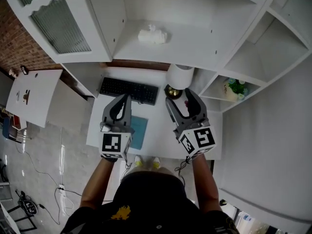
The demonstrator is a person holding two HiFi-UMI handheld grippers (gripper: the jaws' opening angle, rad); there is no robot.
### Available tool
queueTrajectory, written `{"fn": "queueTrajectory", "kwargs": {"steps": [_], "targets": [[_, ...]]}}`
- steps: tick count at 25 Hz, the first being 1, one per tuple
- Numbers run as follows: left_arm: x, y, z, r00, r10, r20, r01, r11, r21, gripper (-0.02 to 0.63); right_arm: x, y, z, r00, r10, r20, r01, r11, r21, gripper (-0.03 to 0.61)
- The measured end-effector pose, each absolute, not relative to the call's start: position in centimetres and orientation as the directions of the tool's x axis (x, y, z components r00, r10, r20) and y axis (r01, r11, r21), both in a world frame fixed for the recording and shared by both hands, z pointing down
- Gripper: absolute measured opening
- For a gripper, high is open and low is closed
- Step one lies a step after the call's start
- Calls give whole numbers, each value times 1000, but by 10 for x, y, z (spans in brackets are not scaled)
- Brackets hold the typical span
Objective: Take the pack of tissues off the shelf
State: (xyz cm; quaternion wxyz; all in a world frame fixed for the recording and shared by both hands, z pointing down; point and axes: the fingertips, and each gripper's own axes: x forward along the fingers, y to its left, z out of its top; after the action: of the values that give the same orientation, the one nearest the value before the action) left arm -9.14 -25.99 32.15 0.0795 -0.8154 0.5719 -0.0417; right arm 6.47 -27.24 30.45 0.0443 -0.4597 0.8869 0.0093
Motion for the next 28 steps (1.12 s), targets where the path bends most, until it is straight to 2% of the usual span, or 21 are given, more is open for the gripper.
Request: {"fn": "queueTrajectory", "kwargs": {"steps": [9,17,28], "targets": [[-113,-301,286,352,-932,-88,-930,-337,-148,14,45,-327,276,-514,-855,-69,-858,514,21,290],[-103,-342,259,412,-907,-87,-906,-399,-141,14,14,-367,238,-571,-820,-41,-821,571,-4,284],[-93,-390,235,457,-887,-67,-884,-443,-151,14,0,-427,228,-525,-837,155,-835,541,95,280]]}}
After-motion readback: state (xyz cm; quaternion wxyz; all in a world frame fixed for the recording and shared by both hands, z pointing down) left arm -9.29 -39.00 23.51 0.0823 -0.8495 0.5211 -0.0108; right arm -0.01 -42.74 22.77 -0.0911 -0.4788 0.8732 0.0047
